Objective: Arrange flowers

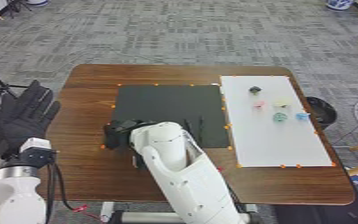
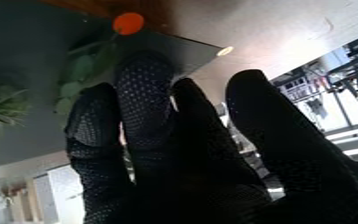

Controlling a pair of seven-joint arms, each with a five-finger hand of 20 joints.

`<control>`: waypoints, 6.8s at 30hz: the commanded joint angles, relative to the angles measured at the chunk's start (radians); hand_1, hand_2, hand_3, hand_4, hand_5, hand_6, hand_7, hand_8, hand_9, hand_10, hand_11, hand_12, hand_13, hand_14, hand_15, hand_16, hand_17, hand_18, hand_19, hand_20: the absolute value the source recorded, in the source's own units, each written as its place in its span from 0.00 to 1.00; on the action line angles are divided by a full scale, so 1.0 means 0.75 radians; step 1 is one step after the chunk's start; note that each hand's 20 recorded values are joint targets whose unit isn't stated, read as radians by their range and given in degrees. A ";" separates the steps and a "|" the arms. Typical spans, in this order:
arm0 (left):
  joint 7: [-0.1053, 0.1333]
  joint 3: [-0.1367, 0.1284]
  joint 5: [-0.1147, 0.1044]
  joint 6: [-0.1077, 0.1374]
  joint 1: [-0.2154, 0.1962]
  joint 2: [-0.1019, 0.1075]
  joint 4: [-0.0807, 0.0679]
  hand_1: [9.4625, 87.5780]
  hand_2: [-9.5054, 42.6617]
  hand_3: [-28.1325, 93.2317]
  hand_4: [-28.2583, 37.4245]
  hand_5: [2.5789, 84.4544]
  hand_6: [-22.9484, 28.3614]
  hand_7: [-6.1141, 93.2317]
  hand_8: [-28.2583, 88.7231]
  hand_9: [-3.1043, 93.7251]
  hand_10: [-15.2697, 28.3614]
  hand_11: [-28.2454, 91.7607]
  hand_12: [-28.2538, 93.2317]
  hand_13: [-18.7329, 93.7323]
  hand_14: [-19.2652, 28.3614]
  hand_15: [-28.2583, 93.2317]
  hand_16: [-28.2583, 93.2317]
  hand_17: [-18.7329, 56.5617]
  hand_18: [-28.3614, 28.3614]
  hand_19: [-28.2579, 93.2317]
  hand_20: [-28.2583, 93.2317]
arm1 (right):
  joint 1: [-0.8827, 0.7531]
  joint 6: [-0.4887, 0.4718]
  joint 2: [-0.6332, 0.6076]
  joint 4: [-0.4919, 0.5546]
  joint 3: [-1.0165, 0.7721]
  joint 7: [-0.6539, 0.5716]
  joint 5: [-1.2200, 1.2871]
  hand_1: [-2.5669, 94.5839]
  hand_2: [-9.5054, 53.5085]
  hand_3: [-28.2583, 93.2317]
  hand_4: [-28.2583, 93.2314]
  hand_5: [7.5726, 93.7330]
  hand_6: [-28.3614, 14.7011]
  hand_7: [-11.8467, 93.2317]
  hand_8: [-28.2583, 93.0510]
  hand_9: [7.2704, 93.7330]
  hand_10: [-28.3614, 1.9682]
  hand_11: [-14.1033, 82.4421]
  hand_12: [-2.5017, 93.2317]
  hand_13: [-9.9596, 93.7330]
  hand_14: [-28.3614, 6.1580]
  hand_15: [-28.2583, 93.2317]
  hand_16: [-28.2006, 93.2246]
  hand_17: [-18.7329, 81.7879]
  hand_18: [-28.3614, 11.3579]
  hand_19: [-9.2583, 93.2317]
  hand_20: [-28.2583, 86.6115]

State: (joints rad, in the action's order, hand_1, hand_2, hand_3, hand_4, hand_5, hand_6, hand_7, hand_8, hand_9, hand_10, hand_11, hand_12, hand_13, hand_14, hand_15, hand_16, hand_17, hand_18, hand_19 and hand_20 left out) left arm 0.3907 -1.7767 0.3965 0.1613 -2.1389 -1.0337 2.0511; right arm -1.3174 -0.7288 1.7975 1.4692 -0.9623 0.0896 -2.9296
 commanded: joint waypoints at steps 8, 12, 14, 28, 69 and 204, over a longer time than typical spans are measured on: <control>-0.011 -0.002 0.002 -0.003 -0.007 -0.006 0.005 0.17 0.46 0.79 0.00 0.48 0.61 0.16 0.17 0.34 0.64 0.38 0.30 0.37 0.67 0.37 0.23 0.17 0.74 0.48 0.32 | 0.021 -0.014 -0.017 0.043 0.034 -0.074 -0.403 0.36 0.38 0.86 0.10 0.52 0.34 0.15 0.16 0.48 0.22 0.24 0.13 0.75 0.48 0.79 0.44 0.60 0.14 0.97 0.51; -0.011 -0.002 0.001 0.000 -0.005 -0.009 0.004 0.17 0.46 0.79 0.00 0.48 0.61 0.16 0.17 0.34 0.65 0.38 0.30 0.37 0.68 0.37 0.23 0.16 0.75 0.48 0.32 | 0.017 -0.007 -0.024 0.064 0.043 -0.066 -0.383 0.36 0.38 0.86 0.10 0.52 0.40 0.16 0.16 0.51 0.26 0.24 0.15 0.75 0.48 0.79 0.45 0.60 0.14 0.97 0.51; -0.014 -0.003 0.004 -0.001 -0.006 -0.010 0.005 0.17 0.46 0.79 0.00 0.48 0.61 0.16 0.17 0.34 0.65 0.37 0.30 0.37 0.68 0.37 0.22 0.16 0.75 0.49 0.32 | 0.014 -0.004 -0.028 0.075 0.048 -0.065 -0.373 0.36 0.37 0.86 0.10 0.52 0.41 0.16 0.16 0.52 0.27 0.24 0.15 0.75 0.48 0.78 0.45 0.60 0.14 0.97 0.51; -0.039 -0.011 0.010 -0.006 -0.020 -0.043 0.007 0.19 0.46 0.78 0.00 0.51 0.62 0.17 0.17 0.36 0.68 0.39 0.31 0.39 0.71 0.41 0.22 0.15 0.76 0.51 0.31 | 0.017 -0.035 -0.106 0.227 0.049 -0.172 -0.119 0.40 0.26 0.85 0.10 0.55 0.60 0.20 0.14 0.56 0.24 0.23 0.14 0.79 0.54 0.73 0.44 0.61 0.14 0.96 0.49; -0.052 0.344 0.050 0.031 0.368 0.022 -0.064 0.20 0.47 0.78 0.00 0.49 0.59 0.15 0.17 0.35 0.64 0.37 0.28 0.36 0.59 0.34 0.19 0.20 0.68 0.49 0.28 | -0.356 0.124 -0.844 0.625 -0.816 -0.784 0.604 0.47 0.01 0.86 0.03 0.42 0.38 0.14 0.16 0.34 0.33 0.22 0.11 0.70 0.46 0.75 0.43 0.55 0.17 0.92 0.46; -0.028 0.132 0.013 0.028 0.134 0.016 -0.042 0.20 0.49 0.79 0.00 0.47 0.61 0.13 0.18 0.36 0.67 0.36 0.28 0.38 0.64 0.33 0.20 0.17 0.73 0.51 0.29 | 0.075 0.753 0.033 -0.254 -0.197 -0.340 -0.484 0.56 0.00 0.81 0.02 0.71 0.58 0.27 0.22 0.70 0.46 0.30 0.18 0.78 0.55 0.74 0.46 0.60 0.16 0.94 0.54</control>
State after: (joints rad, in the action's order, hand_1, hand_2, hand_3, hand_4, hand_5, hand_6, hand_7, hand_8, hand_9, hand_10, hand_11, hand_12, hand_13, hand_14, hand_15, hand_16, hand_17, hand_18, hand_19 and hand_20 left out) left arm 0.3633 -1.6696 0.4091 0.1906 -2.0225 -1.0111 2.0096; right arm -1.2863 -0.1804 1.8268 1.2822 -1.1104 -0.1477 -2.9352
